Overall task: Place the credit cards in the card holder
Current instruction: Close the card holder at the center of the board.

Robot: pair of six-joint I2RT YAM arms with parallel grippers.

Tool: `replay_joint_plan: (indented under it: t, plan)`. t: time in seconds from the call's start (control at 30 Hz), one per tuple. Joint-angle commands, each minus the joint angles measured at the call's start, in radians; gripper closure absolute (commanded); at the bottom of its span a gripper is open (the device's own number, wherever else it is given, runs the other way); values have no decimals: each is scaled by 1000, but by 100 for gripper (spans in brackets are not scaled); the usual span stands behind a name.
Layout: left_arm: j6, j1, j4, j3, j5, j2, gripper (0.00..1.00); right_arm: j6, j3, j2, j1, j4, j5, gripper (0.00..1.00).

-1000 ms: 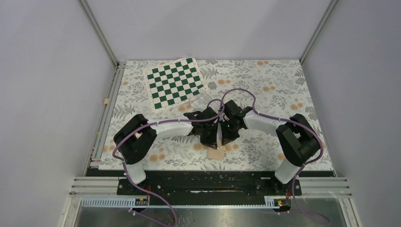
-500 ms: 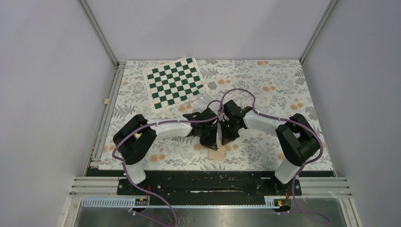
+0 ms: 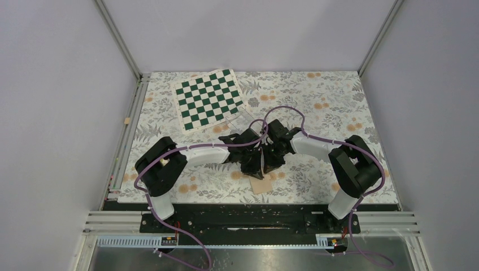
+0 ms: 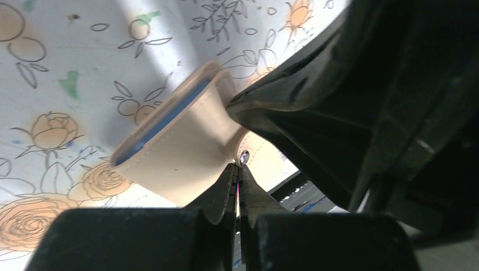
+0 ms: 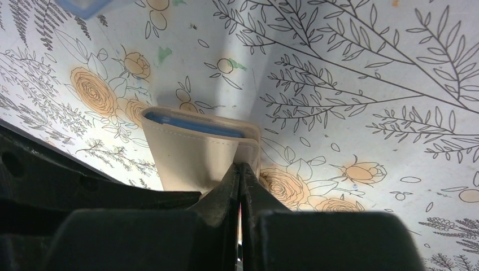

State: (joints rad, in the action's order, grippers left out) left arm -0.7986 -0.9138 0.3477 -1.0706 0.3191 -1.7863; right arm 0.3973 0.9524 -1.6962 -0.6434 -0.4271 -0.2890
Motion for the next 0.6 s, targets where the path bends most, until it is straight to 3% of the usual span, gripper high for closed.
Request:
replay_joint_plan:
  t: [0.0,0.57]
  plan:
    - [-19,-11,-77,3,55,26,100,-3,-18,-26,-7,9,-8,100]
    - [-24,-12,-29,18,30,10,100,-3,-18,-31,-6,9,-13,100]
